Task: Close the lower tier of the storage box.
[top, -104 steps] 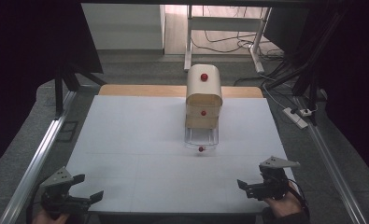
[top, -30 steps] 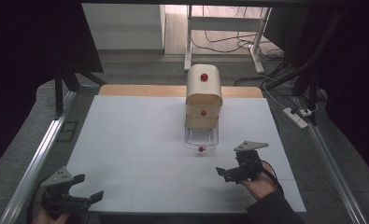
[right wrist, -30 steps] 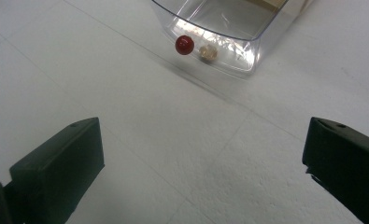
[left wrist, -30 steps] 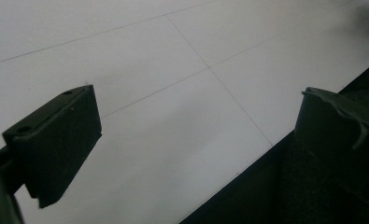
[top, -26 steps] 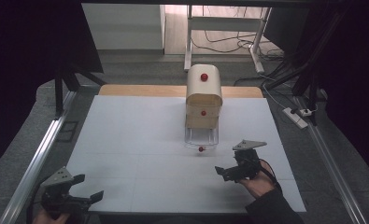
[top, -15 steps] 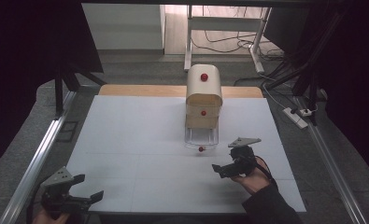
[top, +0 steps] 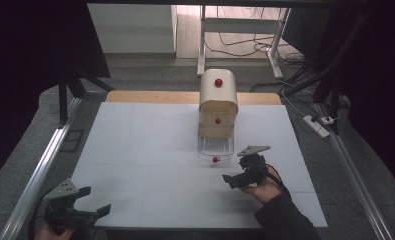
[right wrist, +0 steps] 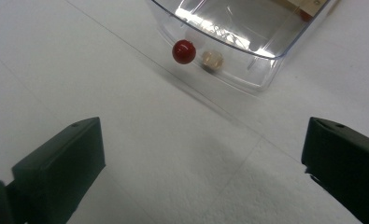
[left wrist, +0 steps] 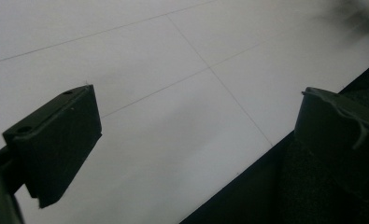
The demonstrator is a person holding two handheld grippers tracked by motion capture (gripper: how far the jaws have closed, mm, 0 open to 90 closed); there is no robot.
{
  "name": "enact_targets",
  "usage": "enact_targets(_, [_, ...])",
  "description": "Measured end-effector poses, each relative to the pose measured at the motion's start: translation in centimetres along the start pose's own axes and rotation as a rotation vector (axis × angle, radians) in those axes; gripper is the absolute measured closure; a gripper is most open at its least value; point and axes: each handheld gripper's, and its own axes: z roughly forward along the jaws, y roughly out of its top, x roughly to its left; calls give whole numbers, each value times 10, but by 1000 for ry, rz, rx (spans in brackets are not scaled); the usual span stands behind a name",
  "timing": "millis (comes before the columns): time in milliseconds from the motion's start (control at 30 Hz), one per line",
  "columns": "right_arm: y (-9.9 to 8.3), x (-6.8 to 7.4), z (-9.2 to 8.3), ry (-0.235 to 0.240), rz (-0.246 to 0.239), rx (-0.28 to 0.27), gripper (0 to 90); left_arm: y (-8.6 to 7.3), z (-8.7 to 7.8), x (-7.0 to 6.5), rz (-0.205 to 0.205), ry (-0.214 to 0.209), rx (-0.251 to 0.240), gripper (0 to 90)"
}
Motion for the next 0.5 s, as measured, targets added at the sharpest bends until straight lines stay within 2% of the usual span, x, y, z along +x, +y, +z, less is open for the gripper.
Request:
enact_targets(267, [3,-2,6,-7,-19,4,73,0,0,0,1,0,0,9])
enact_targets(500, [6,-3,9,1,-26,7,210,0,0,0,2,0,0,9])
